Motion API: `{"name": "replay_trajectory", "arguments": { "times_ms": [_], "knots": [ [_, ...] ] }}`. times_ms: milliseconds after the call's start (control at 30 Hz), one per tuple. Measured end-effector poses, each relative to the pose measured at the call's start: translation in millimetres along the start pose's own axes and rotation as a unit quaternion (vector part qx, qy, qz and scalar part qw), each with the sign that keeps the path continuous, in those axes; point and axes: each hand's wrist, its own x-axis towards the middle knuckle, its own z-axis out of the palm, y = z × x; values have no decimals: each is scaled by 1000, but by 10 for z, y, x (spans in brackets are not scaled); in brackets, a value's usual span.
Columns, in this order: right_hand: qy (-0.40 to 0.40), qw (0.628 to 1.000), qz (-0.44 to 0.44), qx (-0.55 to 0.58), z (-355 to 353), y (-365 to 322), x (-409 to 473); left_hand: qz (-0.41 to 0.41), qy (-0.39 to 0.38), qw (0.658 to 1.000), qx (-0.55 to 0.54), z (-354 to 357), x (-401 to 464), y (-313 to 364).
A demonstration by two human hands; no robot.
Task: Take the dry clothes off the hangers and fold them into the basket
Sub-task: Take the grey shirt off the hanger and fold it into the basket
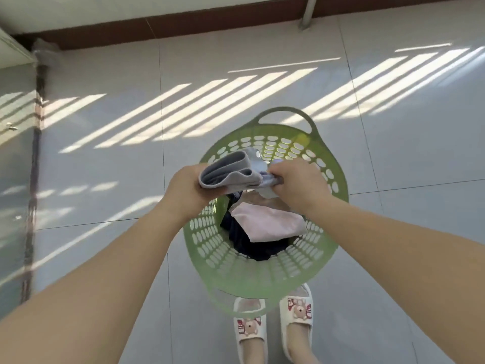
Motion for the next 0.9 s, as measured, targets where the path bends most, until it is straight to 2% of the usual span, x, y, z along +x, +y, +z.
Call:
{"name": "replay_trajectory", "arguments": {
  "times_ms": [100,200,267,333,400,533,700,767,833,900],
  "knots": [
    [-45,998,-24,-24,632,107,93,-11,-42,990,135,259,112,-510],
    [-184,982,-17,-43,1268,199,132,-41,-129,960,243,573,213,-978],
    [-273,961,-13,-42,1621,247,110,-65,-195,938,280,764,262,-1179],
    [-308,951,-6,-24,1822,300,86,-81,-243,919,299,885,327,-1275],
    [-332,943,-5,-1,1882,342,117,-98,-261,917,287,930,420,-1305],
    [-322,944,15,71,1803,481,390,-147,-203,946,206,892,716,-1299],
    [-207,963,79,151,1791,683,919,-195,-36,974,109,896,1218,-1386],
    [-153,965,123,171,1879,759,1068,-210,38,975,70,1010,1396,-1500],
    [-132,972,136,139,2005,813,1140,-227,72,966,103,1207,1508,-1617],
    [-136,980,113,86,2201,868,1155,-233,70,956,163,1480,1536,-1761]
  ]
}}
